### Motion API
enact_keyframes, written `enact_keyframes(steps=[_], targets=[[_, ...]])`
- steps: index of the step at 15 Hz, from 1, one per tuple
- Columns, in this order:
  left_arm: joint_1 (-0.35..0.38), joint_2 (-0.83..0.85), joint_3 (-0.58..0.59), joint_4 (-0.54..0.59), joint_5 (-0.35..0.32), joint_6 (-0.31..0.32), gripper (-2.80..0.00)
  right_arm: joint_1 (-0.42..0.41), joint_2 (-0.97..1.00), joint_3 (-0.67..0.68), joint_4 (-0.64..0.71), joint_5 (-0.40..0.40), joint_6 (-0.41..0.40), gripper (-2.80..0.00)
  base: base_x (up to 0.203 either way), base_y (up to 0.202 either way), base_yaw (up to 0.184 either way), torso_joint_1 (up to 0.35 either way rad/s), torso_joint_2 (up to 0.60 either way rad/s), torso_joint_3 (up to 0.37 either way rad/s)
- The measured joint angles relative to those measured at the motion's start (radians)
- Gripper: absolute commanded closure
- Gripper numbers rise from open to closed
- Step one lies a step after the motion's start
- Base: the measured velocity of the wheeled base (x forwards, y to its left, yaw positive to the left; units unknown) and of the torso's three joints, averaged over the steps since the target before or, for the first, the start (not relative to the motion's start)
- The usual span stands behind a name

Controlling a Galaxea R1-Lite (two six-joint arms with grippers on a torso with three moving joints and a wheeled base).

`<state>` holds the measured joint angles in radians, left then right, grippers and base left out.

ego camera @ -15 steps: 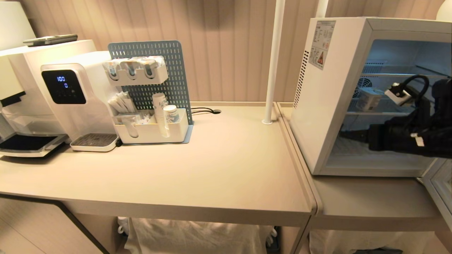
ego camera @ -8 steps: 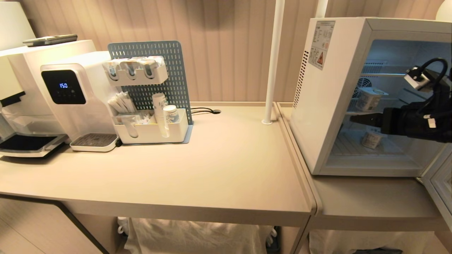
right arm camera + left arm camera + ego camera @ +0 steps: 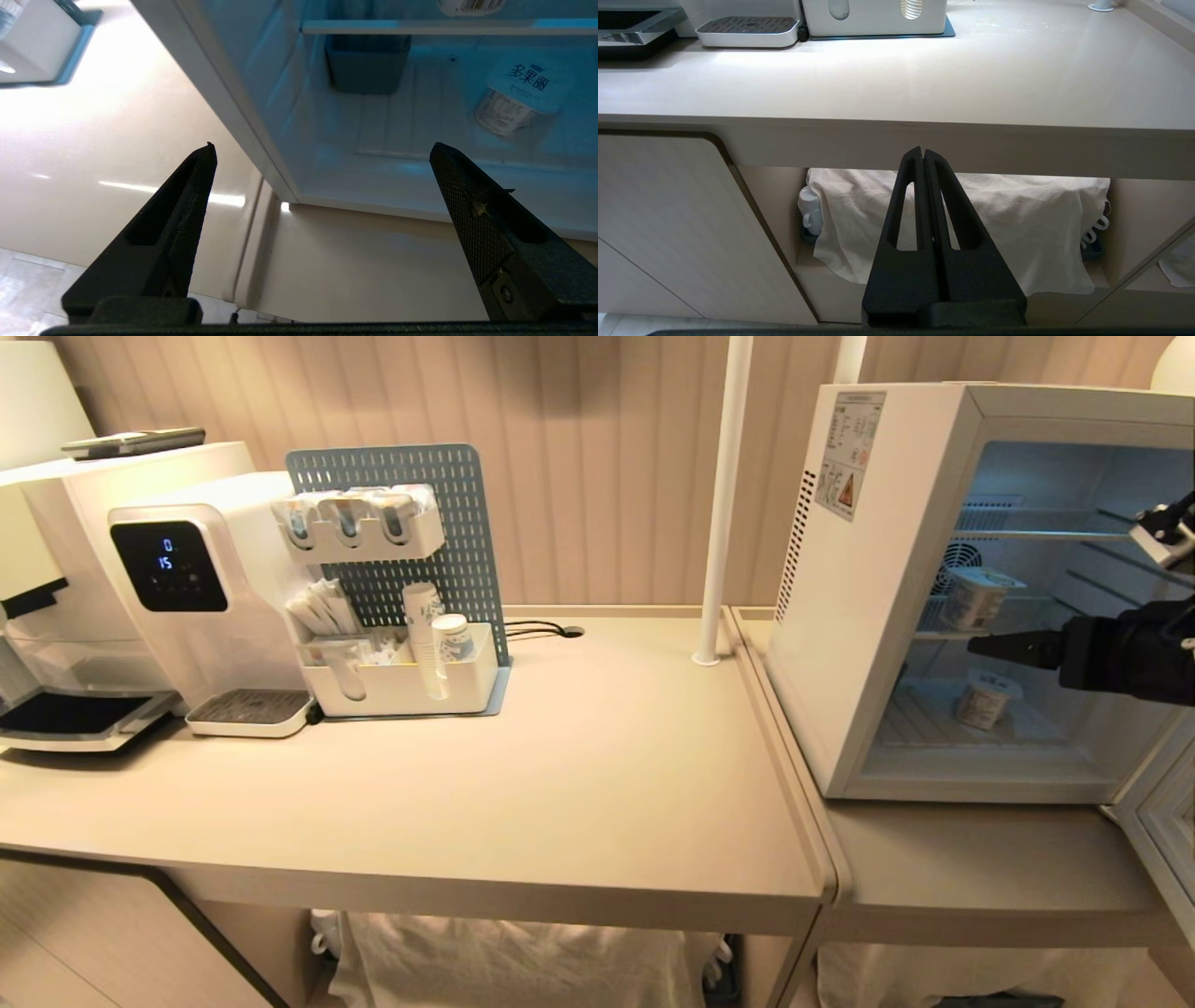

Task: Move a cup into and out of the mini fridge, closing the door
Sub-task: Take the yoghurt out of the freezer

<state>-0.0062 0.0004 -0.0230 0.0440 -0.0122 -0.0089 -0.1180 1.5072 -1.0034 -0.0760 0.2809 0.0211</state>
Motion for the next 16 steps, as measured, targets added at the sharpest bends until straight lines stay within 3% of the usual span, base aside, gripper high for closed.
enact_keyframes(steps=[3,7,16], targets=[[0.0,0.0,0.0,-0.001,0.0,0.0,0.0,-0.019,0.052,-0.006,-0.05,-0.061,-0.011,-2.8,0.0,0.0,0.0,0.0,0.0,0.0],[0.0,0.0,0.007,-0.035,-0.002,-0.004,0.0,-0.02,0.122,-0.004,-0.224,-0.157,-0.008,-2.8,0.0,0.0,0.0,0.0,0.0,0.0],[0.0,0.0,0.014,-0.045,-0.001,-0.007,0.0,-0.019,0.298,-0.101,-0.3,-0.222,-0.008,-2.8,0.0,0.0,0.0,0.0,0.0,0.0]])
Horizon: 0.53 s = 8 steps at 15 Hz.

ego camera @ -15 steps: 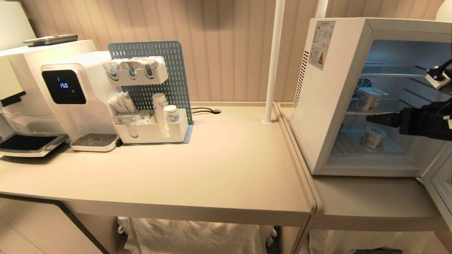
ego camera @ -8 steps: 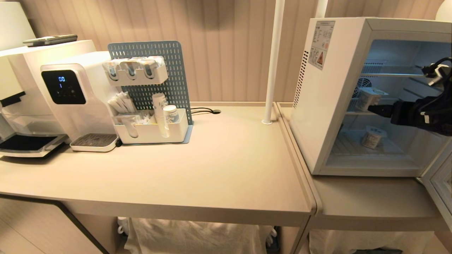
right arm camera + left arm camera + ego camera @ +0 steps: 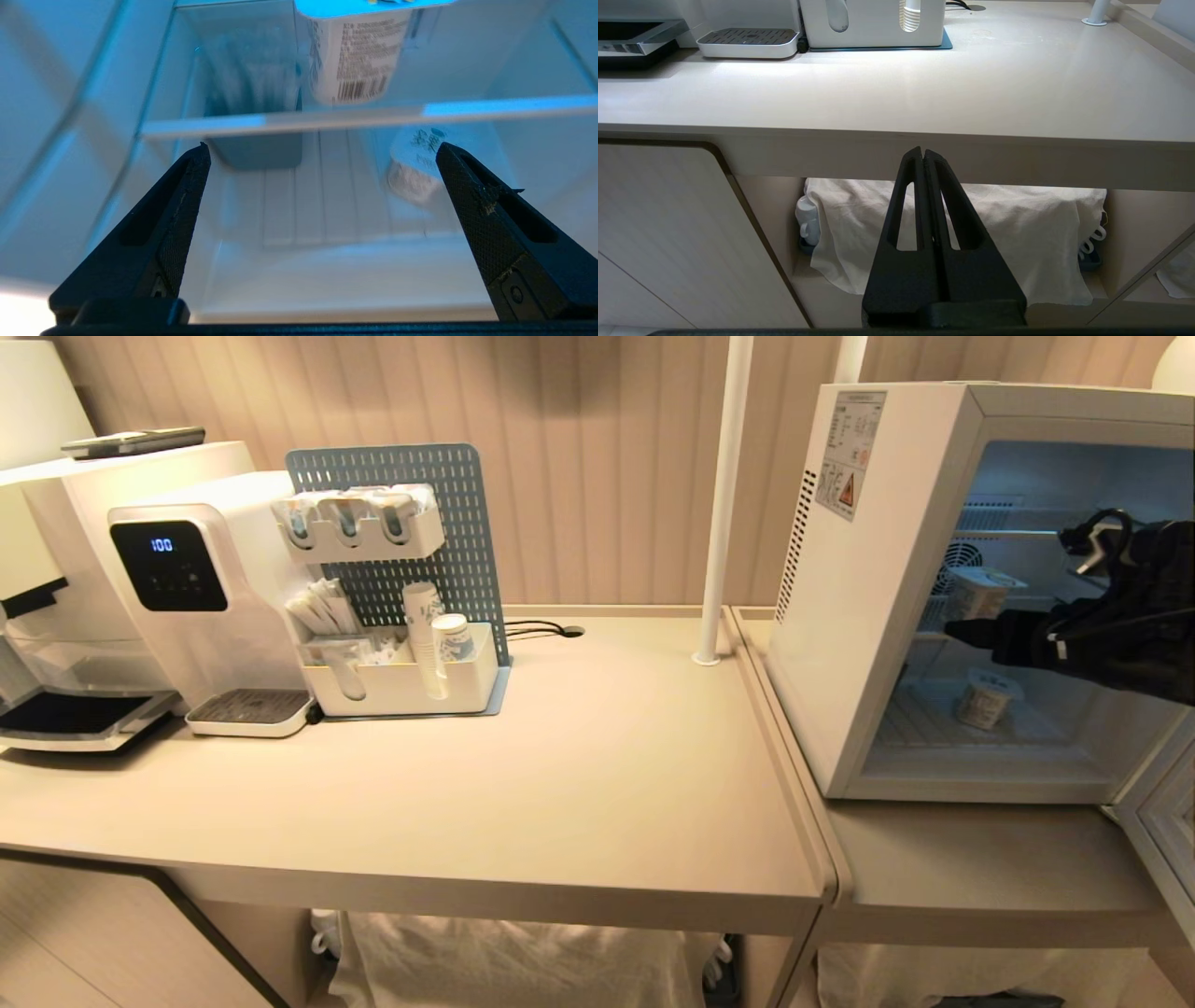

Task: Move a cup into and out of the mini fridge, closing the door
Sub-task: Take the yoghurt out of the freezer

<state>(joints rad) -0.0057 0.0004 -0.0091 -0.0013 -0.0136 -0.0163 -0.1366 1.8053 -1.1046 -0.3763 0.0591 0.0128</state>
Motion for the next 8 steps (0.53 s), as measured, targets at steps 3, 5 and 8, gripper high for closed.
enact_keyframes(steps=[3,5,8], targets=[[0.0,0.0,0.001,0.0,0.0,-0.001,0.0,0.0,0.087,-0.025,-0.122,-0.024,0.001,-2.8,0.0,0.0,0.0,0.0,0.0,0.0],[0.0,0.0,0.002,-0.004,0.0,-0.001,0.0,0.0,0.132,-0.063,-0.132,-0.045,0.007,-2.8,0.0,0.0,0.0,0.0,0.0,0.0],[0.0,0.0,0.003,-0.004,0.0,-0.002,0.0,-0.001,0.171,-0.1,-0.131,-0.053,0.008,-2.8,0.0,0.0,0.0,0.0,0.0,0.0]])
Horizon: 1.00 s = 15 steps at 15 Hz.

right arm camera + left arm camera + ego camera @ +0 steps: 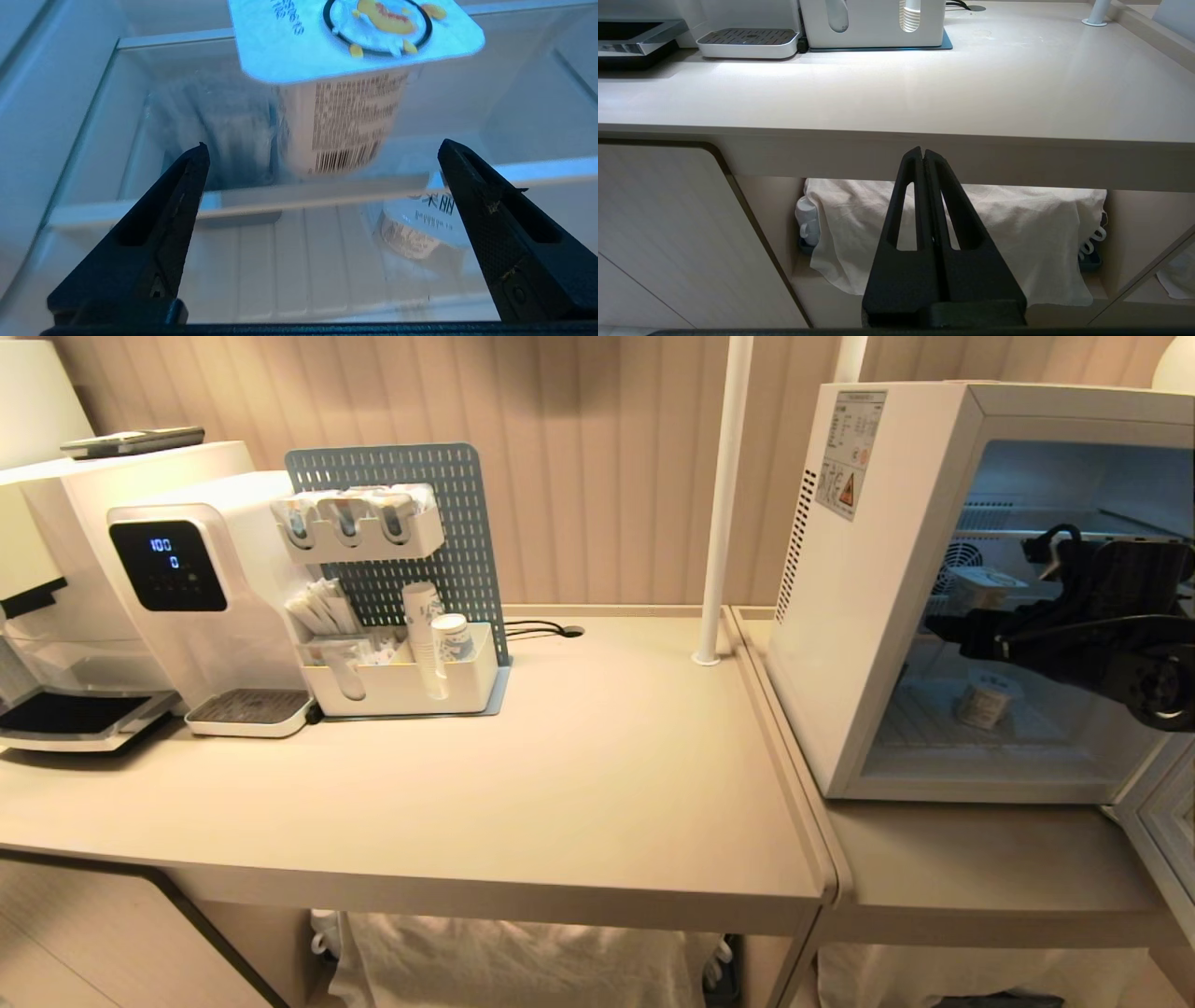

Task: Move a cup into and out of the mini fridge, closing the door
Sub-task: Take the yoghurt out of the freezer

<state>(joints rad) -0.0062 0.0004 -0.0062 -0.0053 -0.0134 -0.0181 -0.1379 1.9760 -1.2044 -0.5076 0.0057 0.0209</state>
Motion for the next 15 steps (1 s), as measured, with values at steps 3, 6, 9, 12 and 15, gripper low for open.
enact_keyframes(steps=[3,6,9,12,15], targets=[[0.0,0.0,0.0,0.0,0.0,0.0,0.0,-0.001,0.029,-0.035,0.0,-0.014,0.0,-2.8,0.0,0.0,0.0,0.0,0.0,0.0],[0.0,0.0,0.0,0.0,0.0,0.0,0.0,-0.007,0.053,-0.067,0.004,-0.015,0.001,-2.8,0.0,0.0,0.0,0.0,0.0,0.0],[0.0,0.0,0.0,0.0,0.0,0.0,0.0,-0.019,0.08,-0.107,0.013,-0.015,0.004,-2.8,0.0,0.0,0.0,0.0,0.0,0.0],[0.0,0.0,0.0,0.0,0.0,0.0,0.0,-0.024,0.1,-0.127,0.016,-0.015,0.005,-2.8,0.0,0.0,0.0,0.0,0.0,0.0],[0.0,0.0,0.0,0.0,0.0,0.0,0.0,-0.025,0.119,-0.144,0.017,-0.016,0.005,-2.8,0.0,0.0,0.0,0.0,0.0,0.0]])
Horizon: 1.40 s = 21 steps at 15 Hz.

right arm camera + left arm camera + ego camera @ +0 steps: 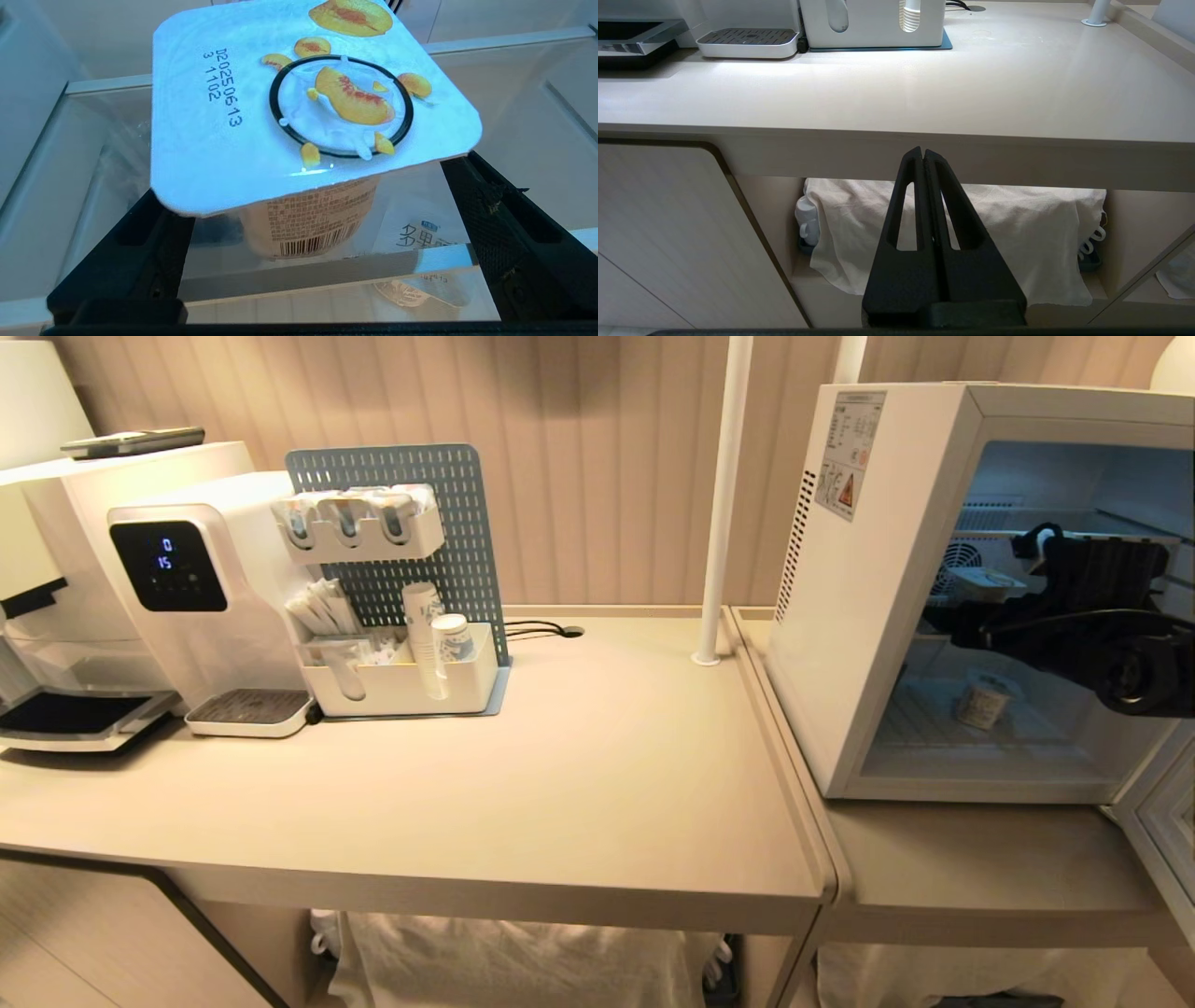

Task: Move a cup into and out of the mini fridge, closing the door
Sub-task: Take the yoghurt out of the freezer

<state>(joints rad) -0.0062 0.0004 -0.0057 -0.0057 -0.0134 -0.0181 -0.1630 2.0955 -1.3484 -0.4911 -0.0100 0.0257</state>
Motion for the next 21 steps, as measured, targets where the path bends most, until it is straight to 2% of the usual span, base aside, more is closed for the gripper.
enact_keyframes(steps=[2,3,12,21], targets=[[0.0,0.0,0.0,0.0,0.0,0.0,0.0,0.0,0.012,-0.003,-0.002,0.0,-0.003,-2.8,0.0,0.0,0.0,0.0,0.0,0.0],[0.0,0.0,0.0,0.0,0.0,0.0,0.0,0.001,0.018,-0.005,-0.002,0.0,-0.003,-0.05,0.0,0.0,0.0,0.0,0.0,0.0],[0.0,0.0,0.0,0.0,0.0,0.0,0.0,0.02,-0.01,0.047,0.019,0.01,-0.004,0.0,0.0,0.0,0.0,0.0,0.0,0.0],[0.0,0.0,0.0,0.0,0.0,0.0,0.0,0.062,-0.235,0.257,0.054,0.016,-0.009,0.0,0.0,0.0,0.0,0.0,0.0,0.0]])
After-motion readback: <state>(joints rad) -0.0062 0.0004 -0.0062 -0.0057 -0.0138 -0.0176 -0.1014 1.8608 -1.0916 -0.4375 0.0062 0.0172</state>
